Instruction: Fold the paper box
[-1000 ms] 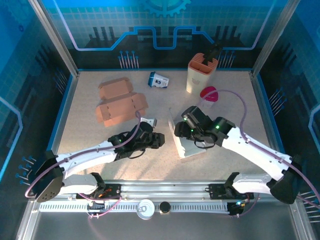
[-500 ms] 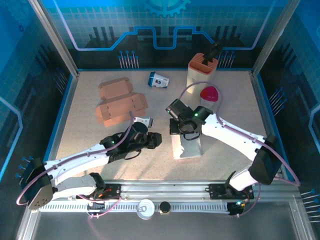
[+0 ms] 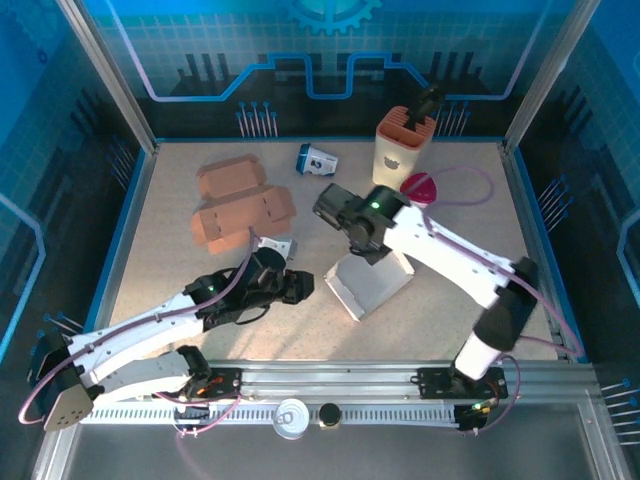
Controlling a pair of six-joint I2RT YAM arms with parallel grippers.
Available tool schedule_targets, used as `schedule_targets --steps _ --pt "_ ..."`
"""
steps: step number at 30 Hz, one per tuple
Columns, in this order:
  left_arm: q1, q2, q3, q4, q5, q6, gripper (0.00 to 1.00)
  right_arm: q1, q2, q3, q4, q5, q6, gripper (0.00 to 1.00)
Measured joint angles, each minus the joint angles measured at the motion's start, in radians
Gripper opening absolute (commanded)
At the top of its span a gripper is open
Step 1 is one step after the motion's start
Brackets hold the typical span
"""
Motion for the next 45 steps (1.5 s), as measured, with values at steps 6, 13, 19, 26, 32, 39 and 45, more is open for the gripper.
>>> schedule_targets --steps 6,13,19,26,32,39,45 --pt "0.003 0.039 0.000 -0.019 0.001 0.054 0.53 -0.010 0.127 0.048 -0.053 -0.023 0.071 0.21" --pt "0.022 0.071 0.000 -0.022 0.003 0.072 0.52 -0.028 0.125 0.047 -0.011 -0.022 0.080 0.42" --pt "-0.049 0.028 -0.031 -0.005 -0.033 -0.088 0.47 -0.030 -0.069 -0.142 0.153 0.049 -0.118 0.49" --pt "-0.316 0.027 -0.128 0.115 -0.154 -0.417 0.39 -0.221 -0.665 -0.692 0.649 -0.047 -0.795 0.51" --pt "-0.351 0.301 -0.084 0.164 -0.226 -0.682 0.40 -0.545 -0.822 -0.972 0.801 -0.323 -1.179 0.46" --pt "-0.347 0.434 -0.029 0.227 -0.292 -0.824 0.47 -0.608 -0.764 -1.025 0.870 -0.515 -1.330 0.47" --pt "-0.301 0.544 0.019 0.317 -0.284 -0.865 0.39 -0.612 -0.718 -1.036 0.928 -0.580 -1.355 0.46"
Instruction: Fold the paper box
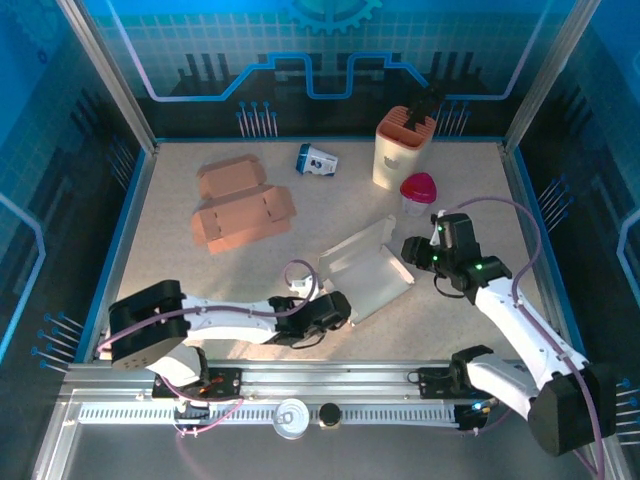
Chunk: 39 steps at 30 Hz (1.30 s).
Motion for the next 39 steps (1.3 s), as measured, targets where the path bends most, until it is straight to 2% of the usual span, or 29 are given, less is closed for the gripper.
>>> schedule_targets --steps 3,7,11,16,19,22,29,33,39 --pt "0.023 0.043 0.017 0.004 0.006 -0.009 0.37 0.000 -0.006 -0.016 0.011 -0.016 0.000 0.45" --pt "0.047 0.089 0.038 0.014 0.023 -0.006 0.28 0.000 -0.022 -0.028 0.025 -0.033 0.000 0.44" --pt "0.056 0.142 0.074 0.008 0.027 0.001 0.08 0.000 -0.029 -0.029 0.032 -0.034 0.000 0.43" --pt "0.056 0.151 0.102 -0.045 0.027 0.018 0.05 0.000 -0.030 -0.047 0.034 -0.033 0.000 0.41" --pt "0.056 0.151 0.131 -0.127 0.016 0.043 0.00 0.002 -0.029 -0.055 0.028 -0.028 -0.001 0.39" --pt "0.056 0.151 0.175 -0.241 -0.006 0.091 0.00 0.034 -0.027 -0.071 0.031 -0.008 0.000 0.40" --pt "0.072 0.196 0.317 -0.540 -0.083 0.232 0.00 0.219 0.015 -0.147 0.034 0.071 0.050 0.40" --pt "0.095 0.245 0.382 -0.654 -0.124 0.301 0.00 0.298 0.037 -0.193 0.052 0.130 0.091 0.40" --pt "0.103 0.327 0.461 -0.765 -0.149 0.391 0.00 0.325 0.153 -0.206 0.110 0.141 0.114 0.40"
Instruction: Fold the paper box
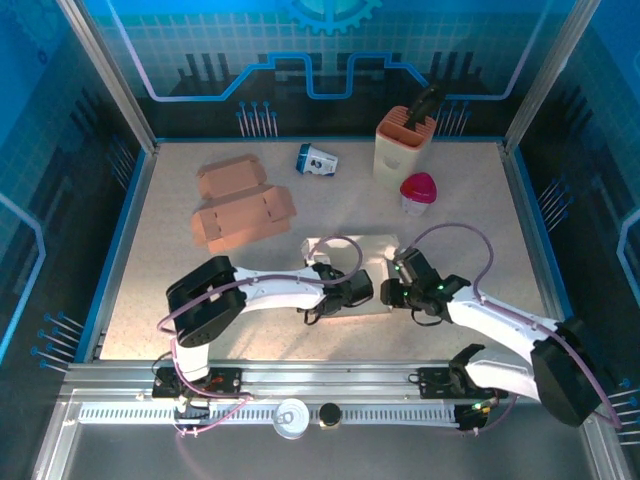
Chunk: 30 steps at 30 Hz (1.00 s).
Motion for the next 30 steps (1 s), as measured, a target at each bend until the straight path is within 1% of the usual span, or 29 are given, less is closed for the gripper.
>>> schedule_targets --steps 6,13,18,19,21,23,25,30 --pt "0.002 0.048 0.051 -0.063 -0.019 0.037 0.00 0.019 0.002 0.000 0.032 0.016 0.011 0.40" --pt "0.002 0.082 0.079 -0.105 -0.047 0.050 0.00 0.036 -0.044 0.000 0.035 0.024 0.020 0.41" --pt "0.002 0.093 0.089 -0.115 -0.060 0.050 0.00 0.063 -0.064 0.000 0.023 0.042 0.033 0.46" --pt "0.002 0.093 0.089 -0.114 -0.061 0.050 0.05 0.069 -0.075 0.000 0.018 0.045 0.035 0.47" --pt "0.002 0.086 0.082 -0.106 -0.064 0.059 0.19 0.079 -0.107 0.000 0.006 0.054 0.039 0.49" --pt "0.002 0.065 0.058 -0.088 -0.064 0.075 0.29 0.083 -0.145 0.000 -0.008 0.066 0.041 0.49" --pt "0.002 0.032 0.040 -0.085 -0.068 0.089 0.35 0.083 -0.174 0.000 -0.023 0.074 0.040 0.50" --pt "0.002 -0.054 0.037 -0.069 -0.071 0.119 0.39 0.083 -0.205 0.006 -0.070 0.078 0.040 0.50"
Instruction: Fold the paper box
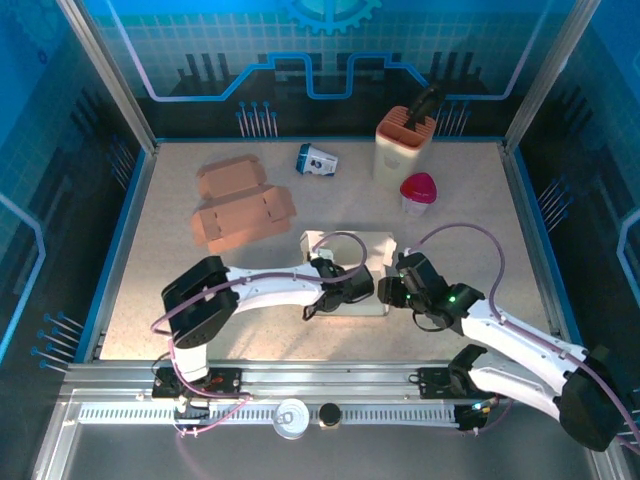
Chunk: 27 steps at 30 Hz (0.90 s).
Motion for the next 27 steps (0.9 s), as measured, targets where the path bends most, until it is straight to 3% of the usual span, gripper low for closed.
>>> schedule_targets --steps 7,11,18,27 --pt "0.000 -0.060 -0.005 0.007 0.000 0.033 0.47 -0.001 -0.044 0.030 -0.070 0.019 -0.024 0.52" --pt "0.019 -0.176 -0.028 0.033 0.020 0.099 0.55 -0.023 -0.076 0.085 -0.116 0.019 -0.089 0.55" --pt "0.200 -0.370 -0.027 0.121 0.178 0.368 0.57 -0.124 -0.054 0.211 -0.170 -0.009 -0.256 0.56" --pt "0.312 -0.335 0.049 0.108 0.316 0.614 0.56 -0.146 0.123 0.335 -0.195 -0.030 -0.338 0.51"
